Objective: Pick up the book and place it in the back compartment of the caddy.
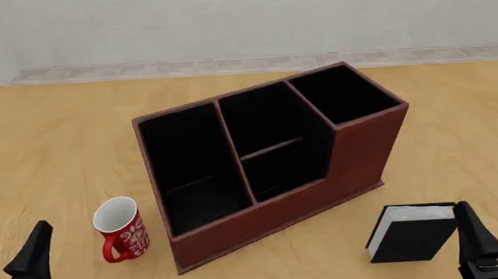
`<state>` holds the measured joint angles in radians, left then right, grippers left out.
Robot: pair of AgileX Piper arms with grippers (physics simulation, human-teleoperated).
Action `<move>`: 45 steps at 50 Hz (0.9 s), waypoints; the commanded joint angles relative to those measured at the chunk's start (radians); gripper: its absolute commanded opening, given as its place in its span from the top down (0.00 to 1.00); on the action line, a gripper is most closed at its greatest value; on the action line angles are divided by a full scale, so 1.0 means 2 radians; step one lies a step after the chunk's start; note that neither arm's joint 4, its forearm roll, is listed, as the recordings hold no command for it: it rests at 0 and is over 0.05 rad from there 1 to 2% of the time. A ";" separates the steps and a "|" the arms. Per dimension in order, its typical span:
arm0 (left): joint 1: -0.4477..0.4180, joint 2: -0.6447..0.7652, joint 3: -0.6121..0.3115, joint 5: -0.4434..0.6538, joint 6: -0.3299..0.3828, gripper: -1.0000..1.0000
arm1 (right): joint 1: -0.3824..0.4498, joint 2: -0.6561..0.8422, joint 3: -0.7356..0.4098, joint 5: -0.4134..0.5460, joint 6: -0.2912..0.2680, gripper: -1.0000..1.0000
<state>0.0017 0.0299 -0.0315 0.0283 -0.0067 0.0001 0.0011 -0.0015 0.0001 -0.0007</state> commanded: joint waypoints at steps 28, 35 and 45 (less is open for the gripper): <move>-0.099 0.010 -0.123 0.075 0.019 0.00 | -0.001 0.002 -0.001 0.003 0.004 0.00; -0.128 0.041 -0.157 0.077 0.009 0.00 | -0.001 0.003 -0.001 0.003 0.005 0.00; -0.181 0.095 -0.180 0.034 0.022 0.00 | -0.001 0.004 -0.001 0.002 0.005 0.00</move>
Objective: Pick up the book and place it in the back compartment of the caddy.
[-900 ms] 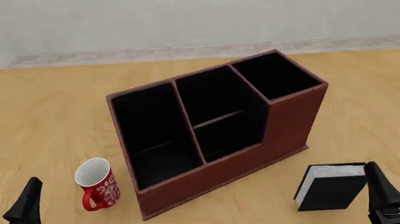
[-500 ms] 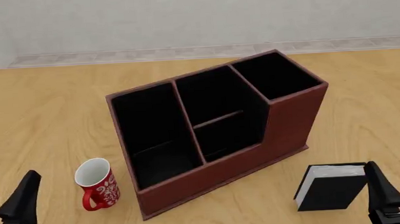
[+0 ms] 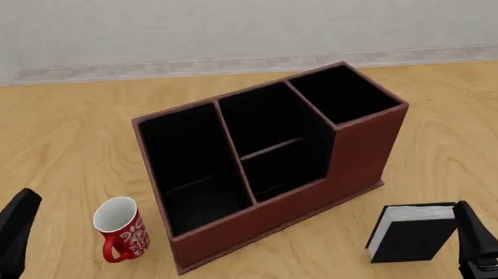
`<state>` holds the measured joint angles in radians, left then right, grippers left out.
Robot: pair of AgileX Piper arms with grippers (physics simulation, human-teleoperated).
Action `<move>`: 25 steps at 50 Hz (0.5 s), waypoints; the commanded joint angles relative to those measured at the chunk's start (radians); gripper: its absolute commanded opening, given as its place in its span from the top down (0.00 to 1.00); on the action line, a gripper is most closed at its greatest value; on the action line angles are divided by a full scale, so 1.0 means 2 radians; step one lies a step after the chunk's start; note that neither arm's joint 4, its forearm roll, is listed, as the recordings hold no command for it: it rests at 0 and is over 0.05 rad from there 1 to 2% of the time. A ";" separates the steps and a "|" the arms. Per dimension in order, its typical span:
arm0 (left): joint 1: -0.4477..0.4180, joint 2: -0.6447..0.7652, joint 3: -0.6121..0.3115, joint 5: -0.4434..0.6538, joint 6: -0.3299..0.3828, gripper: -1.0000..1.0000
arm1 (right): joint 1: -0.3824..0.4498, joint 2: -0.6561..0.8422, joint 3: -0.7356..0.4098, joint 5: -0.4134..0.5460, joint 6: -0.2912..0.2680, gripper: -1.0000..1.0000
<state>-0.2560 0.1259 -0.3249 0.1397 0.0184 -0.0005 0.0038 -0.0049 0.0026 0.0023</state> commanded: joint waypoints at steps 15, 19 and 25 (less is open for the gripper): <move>-0.193 0.174 -0.082 -0.077 0.038 0.00 | 0.000 0.000 0.001 -0.002 -0.002 0.00; -0.210 0.193 -0.091 -0.086 0.040 0.00 | 0.000 0.003 0.001 -0.002 0.003 0.00; -0.238 0.232 -0.114 -0.098 0.037 0.00 | 0.000 -0.001 0.000 -0.002 -0.003 0.00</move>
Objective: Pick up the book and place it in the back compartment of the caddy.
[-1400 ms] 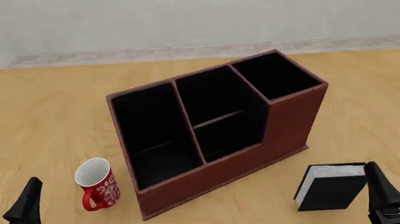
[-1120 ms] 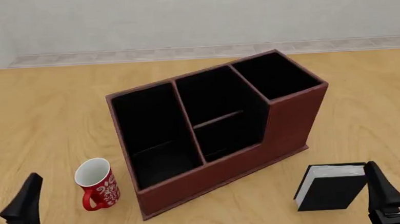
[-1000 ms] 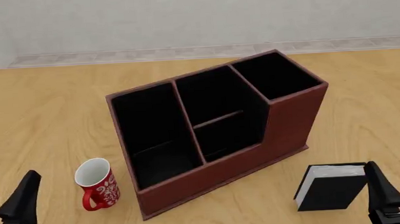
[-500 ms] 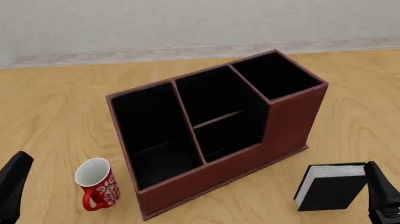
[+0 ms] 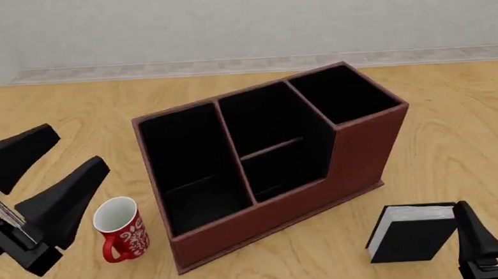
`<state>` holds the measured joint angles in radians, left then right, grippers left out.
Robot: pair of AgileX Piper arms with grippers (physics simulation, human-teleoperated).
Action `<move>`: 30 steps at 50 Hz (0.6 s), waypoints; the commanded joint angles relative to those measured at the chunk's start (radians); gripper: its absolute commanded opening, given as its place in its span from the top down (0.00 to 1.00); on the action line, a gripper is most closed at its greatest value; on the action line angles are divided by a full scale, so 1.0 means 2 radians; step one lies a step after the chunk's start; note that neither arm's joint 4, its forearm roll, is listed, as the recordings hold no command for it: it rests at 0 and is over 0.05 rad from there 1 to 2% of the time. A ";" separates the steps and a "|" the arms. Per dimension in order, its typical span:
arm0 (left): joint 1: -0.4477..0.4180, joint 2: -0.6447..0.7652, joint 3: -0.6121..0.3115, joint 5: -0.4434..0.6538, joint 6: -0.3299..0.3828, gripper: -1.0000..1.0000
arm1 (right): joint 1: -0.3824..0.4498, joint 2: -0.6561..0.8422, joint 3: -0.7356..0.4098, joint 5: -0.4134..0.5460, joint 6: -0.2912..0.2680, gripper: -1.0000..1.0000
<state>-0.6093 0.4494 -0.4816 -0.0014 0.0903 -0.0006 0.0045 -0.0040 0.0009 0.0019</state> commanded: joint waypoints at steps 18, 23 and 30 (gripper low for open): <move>-0.162 0.243 -0.099 -0.068 0.013 0.00 | 0.000 -0.001 0.000 -0.001 -0.001 0.00; -0.193 0.298 -0.131 -0.073 0.012 0.00 | 0.000 -0.002 -0.001 0.000 -0.002 0.00; -0.201 0.345 -0.151 -0.087 0.014 0.00 | 0.000 0.000 -0.001 0.003 0.002 0.00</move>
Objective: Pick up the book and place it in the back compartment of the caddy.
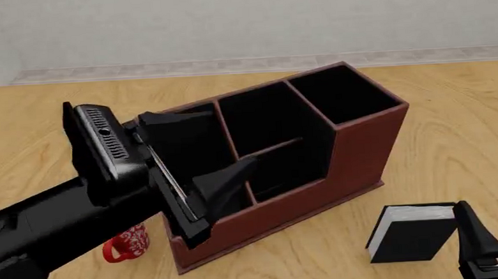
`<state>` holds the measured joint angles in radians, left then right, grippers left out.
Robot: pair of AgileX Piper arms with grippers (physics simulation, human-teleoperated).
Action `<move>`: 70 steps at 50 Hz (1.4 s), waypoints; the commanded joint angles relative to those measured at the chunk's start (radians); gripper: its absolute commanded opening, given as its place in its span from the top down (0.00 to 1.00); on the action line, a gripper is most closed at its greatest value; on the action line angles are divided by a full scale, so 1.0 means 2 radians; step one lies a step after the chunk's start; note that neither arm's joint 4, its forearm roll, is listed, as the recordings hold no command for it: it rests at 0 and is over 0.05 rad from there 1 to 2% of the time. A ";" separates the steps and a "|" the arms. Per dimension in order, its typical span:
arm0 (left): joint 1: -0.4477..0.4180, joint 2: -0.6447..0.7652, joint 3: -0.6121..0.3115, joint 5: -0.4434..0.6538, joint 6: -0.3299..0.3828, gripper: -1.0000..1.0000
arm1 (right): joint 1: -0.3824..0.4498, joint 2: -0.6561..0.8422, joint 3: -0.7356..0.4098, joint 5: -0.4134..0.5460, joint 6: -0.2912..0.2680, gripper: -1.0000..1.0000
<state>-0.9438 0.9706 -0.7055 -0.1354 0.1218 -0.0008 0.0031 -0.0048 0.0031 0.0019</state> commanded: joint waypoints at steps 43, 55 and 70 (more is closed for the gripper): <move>-0.090 0.271 -0.106 -0.097 -0.046 0.00 | 0.000 -0.001 0.000 0.000 -0.001 0.00; -0.096 0.322 -0.114 -0.122 -0.059 0.00 | 0.000 0.000 0.000 0.001 0.001 0.00; -0.108 0.383 -0.132 -0.143 -0.062 0.00 | 0.000 0.001 0.001 -0.001 0.001 0.00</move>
<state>-1.1478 1.6702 -0.9501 -0.3973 0.0051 -0.0011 0.0036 -0.0041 0.0016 0.0016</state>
